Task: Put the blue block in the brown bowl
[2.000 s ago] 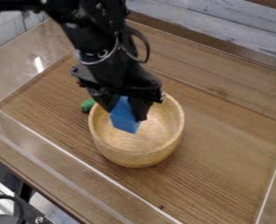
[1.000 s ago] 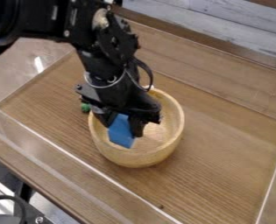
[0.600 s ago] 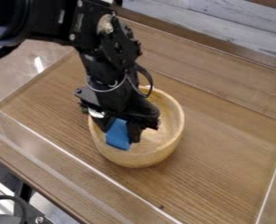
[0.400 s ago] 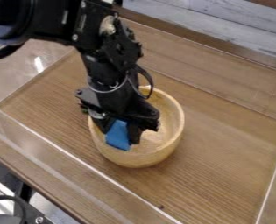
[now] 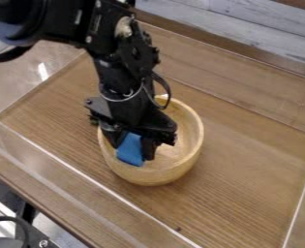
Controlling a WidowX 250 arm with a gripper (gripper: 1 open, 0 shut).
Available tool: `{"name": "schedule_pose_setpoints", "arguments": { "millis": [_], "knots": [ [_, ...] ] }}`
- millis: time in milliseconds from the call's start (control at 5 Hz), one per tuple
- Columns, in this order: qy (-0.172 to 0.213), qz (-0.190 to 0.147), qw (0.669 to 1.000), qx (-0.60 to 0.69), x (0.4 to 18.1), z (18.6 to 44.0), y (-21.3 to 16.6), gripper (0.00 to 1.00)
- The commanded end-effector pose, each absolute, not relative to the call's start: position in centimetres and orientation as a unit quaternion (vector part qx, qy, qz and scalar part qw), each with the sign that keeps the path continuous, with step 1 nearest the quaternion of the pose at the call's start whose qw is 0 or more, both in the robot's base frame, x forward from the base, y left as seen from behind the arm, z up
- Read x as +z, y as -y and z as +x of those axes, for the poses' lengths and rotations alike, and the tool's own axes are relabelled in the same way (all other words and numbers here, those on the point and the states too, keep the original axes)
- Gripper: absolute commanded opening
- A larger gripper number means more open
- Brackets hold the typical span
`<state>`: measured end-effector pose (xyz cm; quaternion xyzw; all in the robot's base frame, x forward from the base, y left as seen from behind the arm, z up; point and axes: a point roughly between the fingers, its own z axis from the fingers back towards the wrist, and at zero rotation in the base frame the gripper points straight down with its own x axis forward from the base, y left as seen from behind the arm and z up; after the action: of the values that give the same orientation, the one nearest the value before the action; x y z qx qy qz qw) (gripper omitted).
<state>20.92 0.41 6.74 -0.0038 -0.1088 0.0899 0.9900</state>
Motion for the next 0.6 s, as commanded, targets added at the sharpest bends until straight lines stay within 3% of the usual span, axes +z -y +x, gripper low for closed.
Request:
{"name": "schedule_pose_setpoints", "arguments": {
  "millis": [0, 400],
  "knots": [
    [0.125, -0.001, 0.988, 0.09, 7.69, 22.1, -0.58, 0.0],
    [0.114, 0.002, 0.989, 0.094, 7.29, 22.35, -0.9, 0.0]
  ]
}}
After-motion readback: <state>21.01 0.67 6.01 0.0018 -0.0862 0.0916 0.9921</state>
